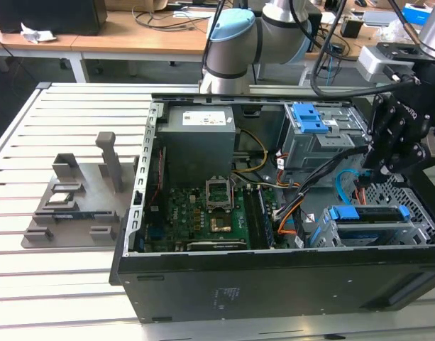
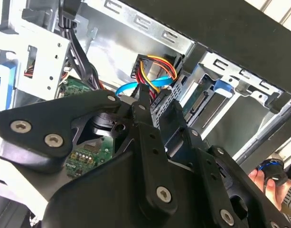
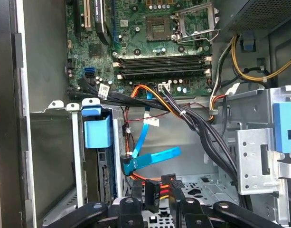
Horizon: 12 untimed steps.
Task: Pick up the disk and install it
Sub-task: 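Insert the first disk wire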
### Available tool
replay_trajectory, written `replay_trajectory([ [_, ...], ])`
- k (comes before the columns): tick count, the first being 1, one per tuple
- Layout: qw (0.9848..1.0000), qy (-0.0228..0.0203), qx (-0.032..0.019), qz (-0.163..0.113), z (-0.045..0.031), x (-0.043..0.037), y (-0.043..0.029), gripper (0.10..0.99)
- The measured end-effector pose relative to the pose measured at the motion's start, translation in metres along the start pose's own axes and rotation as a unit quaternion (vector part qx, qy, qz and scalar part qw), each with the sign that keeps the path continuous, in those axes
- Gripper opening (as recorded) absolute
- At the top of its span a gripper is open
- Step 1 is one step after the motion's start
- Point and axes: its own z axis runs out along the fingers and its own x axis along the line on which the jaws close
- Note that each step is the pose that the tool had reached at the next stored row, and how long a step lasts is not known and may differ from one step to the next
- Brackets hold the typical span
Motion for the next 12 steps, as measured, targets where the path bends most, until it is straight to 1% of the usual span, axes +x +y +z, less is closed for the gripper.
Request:
replay_trajectory([
  [2,1.0000,0.0002,0.0000,0.000,0.0012,-0.0005,-0.0059,0.361],
  [6,1.0000,0.0002,0.0000,0.000,0.0012,-0.0005,-0.0061,0.361],
  [7,1.0000,0.0001,-0.0001,0.000,0.0012,-0.0005,-0.0061,0.345],
  [8,1.0000,0.0001,0.0000,0.000,0.0012,-0.0005,-0.0061,0.216],
  [9,1.0000,0.0001,0.0000,0.000,0.0012,-0.0005,-0.0061,0.176],
  [12,1.0000,0.0001,0.0000,0.000,0.0012,-0.0005,-0.0061,0.173],
])
